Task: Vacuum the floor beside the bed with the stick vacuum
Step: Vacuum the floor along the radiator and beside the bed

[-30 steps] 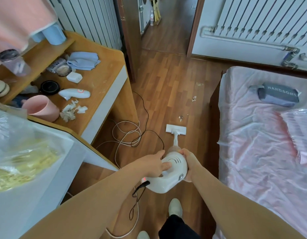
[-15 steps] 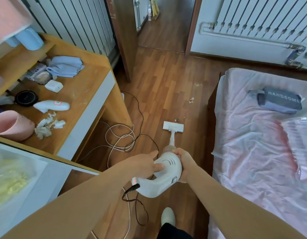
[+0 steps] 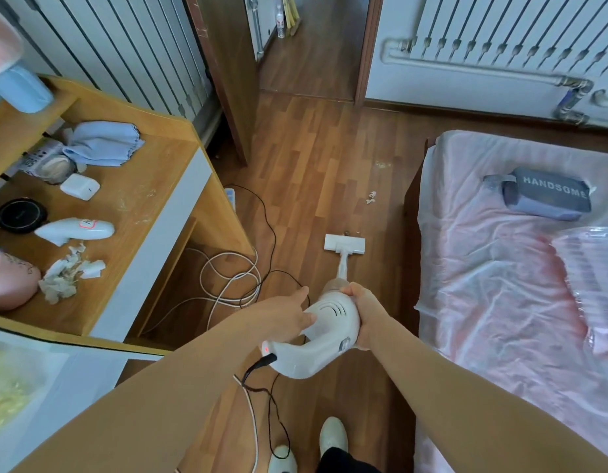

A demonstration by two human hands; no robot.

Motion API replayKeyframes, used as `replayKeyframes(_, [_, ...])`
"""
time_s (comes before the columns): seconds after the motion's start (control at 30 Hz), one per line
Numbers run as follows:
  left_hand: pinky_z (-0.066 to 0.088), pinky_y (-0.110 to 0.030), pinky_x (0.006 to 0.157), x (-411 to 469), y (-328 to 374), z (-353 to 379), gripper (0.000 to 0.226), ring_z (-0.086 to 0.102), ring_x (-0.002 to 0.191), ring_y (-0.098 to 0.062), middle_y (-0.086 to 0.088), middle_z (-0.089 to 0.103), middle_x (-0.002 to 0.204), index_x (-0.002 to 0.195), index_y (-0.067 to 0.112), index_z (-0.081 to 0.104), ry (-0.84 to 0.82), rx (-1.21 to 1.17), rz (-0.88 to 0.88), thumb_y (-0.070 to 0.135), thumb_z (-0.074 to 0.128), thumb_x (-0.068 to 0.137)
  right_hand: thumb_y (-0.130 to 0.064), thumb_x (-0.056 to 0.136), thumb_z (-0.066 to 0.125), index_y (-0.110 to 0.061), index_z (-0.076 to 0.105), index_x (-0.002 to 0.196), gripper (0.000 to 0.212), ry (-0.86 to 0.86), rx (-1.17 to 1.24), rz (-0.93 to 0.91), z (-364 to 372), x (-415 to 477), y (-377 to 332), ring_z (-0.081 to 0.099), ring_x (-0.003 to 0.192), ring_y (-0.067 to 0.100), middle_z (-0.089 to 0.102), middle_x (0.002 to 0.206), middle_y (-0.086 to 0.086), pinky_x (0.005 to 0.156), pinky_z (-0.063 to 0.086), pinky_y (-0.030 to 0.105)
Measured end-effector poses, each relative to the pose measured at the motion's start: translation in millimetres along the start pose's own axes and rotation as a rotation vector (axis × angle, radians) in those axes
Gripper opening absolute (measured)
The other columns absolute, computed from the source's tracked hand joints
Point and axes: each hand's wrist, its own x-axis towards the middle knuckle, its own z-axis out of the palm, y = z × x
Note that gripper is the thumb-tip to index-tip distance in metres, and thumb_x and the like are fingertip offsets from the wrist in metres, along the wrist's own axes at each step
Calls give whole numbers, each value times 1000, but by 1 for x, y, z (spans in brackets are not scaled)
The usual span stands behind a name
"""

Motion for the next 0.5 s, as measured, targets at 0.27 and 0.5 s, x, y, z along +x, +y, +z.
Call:
replayKeyframes(0.27, [50, -35, 83, 0, -15, -15, 67, 59, 87, -21, -11, 63, 122, 154, 24, -4, -67, 67, 29, 41, 35, 102, -31, 85, 64, -10, 66, 105, 29, 16, 44, 34, 14, 2, 4, 68, 68, 32, 71, 81, 15, 66, 57, 41])
replayKeyframes(0.5, [40, -31, 77, 15, -21, -44, 59, 52, 87, -23, -9, 61, 111, 155, 17, 4, -15, 141, 110, 23, 33, 105, -30, 85, 62, -10, 67, 117, 38, 45, 47, -60, 34, 18, -26, 70, 64, 31, 72, 83, 14, 60, 58, 38])
